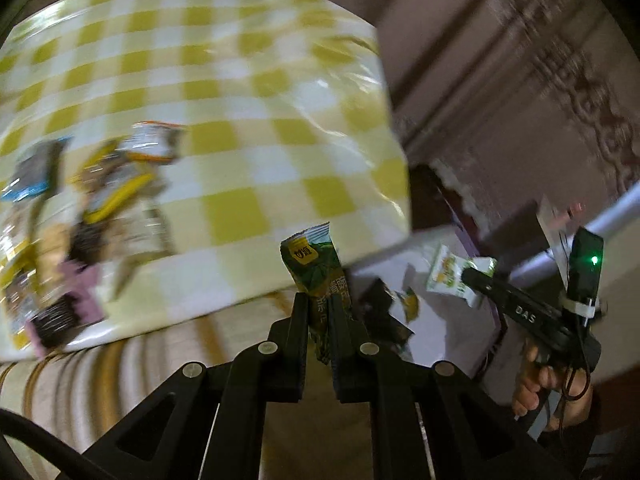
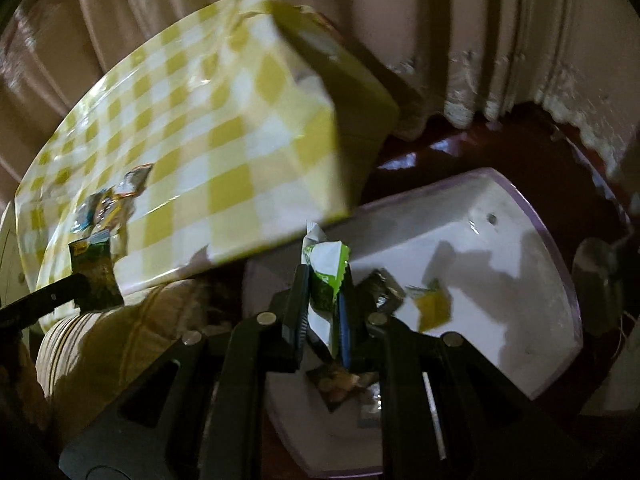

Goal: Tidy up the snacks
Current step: 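Carry both packets over the white bin and open both tools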

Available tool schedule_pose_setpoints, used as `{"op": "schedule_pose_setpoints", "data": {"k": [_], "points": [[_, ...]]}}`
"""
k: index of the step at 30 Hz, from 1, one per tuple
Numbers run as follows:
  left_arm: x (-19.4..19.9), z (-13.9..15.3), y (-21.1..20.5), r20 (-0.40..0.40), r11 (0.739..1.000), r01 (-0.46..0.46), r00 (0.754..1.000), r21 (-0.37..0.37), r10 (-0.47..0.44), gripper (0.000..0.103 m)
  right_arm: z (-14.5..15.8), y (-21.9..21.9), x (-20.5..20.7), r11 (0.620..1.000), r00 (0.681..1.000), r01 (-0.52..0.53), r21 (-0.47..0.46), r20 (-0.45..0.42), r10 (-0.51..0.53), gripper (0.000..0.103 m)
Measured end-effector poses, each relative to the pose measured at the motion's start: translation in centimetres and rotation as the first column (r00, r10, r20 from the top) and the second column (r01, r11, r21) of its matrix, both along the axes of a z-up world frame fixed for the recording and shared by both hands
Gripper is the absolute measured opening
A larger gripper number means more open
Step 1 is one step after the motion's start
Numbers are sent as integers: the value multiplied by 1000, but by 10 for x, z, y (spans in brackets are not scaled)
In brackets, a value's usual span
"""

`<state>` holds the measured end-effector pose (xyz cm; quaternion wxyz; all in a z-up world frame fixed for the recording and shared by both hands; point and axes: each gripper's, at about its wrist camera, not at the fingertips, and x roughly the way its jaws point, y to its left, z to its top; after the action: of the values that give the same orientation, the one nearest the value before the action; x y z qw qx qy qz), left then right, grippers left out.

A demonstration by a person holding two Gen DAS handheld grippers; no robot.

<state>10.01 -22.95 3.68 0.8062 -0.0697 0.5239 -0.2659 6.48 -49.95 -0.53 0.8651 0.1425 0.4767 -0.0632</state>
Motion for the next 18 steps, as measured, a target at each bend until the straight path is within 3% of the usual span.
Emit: {"op": "schedule_pose_setpoints", "data": {"k": [9,13,18], "points": [[3,-13,-89,-13,982,183,983,47,-183,10,-12,-42,-8,995,996,90,30,-6,-90,16],[10,-22,-105,-32,977,208,978,41,-207,12,-13,-48,-4,995,995,98,37,1,-98,20],[14,-31,-106,-70,980,190,980,52,-186,24,-18,-54,-2,992,993,120,37,-15,-120,20]]}}
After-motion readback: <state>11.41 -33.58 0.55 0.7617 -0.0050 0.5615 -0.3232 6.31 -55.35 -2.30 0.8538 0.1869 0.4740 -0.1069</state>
